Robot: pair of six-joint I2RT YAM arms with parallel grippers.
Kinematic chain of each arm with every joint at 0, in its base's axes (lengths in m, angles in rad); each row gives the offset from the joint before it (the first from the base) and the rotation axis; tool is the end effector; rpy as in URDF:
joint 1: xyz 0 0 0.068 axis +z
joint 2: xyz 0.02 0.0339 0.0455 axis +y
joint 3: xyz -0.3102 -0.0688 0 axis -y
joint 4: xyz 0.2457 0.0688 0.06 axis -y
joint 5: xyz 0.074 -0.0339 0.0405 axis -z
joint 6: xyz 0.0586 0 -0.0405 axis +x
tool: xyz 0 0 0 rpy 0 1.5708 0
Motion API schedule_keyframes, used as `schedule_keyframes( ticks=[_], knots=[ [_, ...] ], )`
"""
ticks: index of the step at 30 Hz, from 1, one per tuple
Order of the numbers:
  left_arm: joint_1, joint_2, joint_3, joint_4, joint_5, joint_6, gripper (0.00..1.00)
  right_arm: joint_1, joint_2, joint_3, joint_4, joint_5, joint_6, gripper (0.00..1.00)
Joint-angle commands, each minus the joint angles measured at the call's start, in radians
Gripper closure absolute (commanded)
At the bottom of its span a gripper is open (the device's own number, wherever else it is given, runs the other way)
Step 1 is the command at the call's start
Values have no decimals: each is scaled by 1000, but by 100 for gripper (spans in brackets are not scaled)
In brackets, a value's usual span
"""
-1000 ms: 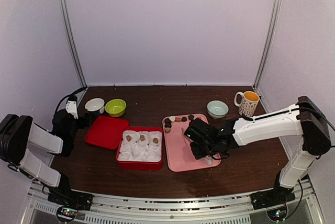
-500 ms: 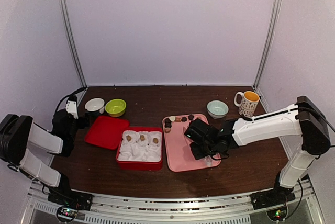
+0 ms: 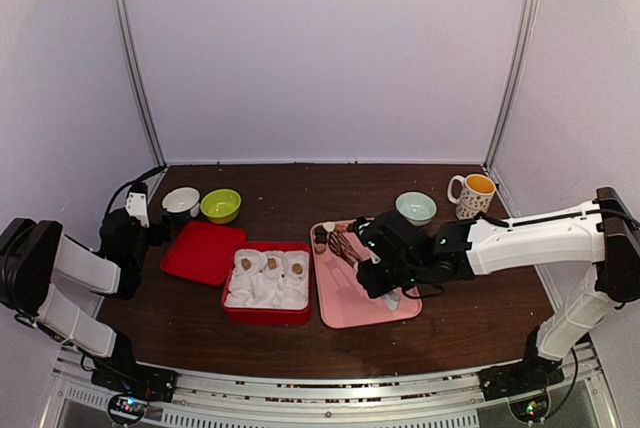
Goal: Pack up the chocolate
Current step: Place the fake chocolate in the empty pocket of the box.
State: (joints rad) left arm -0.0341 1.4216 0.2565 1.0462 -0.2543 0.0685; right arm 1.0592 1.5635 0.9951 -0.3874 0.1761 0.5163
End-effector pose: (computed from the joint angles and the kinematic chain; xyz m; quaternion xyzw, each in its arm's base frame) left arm 0.2561 0.0060 0.2027 -0.0460 0.7452 0.1061 0.6568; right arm 0.1720 0.2854 0.2344 -0.2289 0.9218 0.1546 0.2721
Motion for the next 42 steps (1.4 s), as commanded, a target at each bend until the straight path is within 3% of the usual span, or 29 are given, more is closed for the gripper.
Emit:
schedule_keyframes(
  ticks=[1,11,16,25,28,29,42],
  knots=[
    [7,8,20,48,-1,-10,2,43,-48,15,132,-74,-68,73],
    [7,8,20,47,-1,-11,2,83,-56,5,226,-192,-124,73],
    [7,8,20,47,-1,-10,2,93,-60,-2,225,-204,-133,68],
    [8,8,20,47,0,-11,2,103,-115,-45,222,-208,-138,69],
    [7,8,20,47,-1,-10,2,105,-123,-46,218,-196,-139,54],
    [7,8,20,47,-1,-10,2,105,-123,-45,214,-191,-139,53],
    [7,7,20,47,-1,-10,2,104,-144,-43,204,-90,-130,57]
  ],
)
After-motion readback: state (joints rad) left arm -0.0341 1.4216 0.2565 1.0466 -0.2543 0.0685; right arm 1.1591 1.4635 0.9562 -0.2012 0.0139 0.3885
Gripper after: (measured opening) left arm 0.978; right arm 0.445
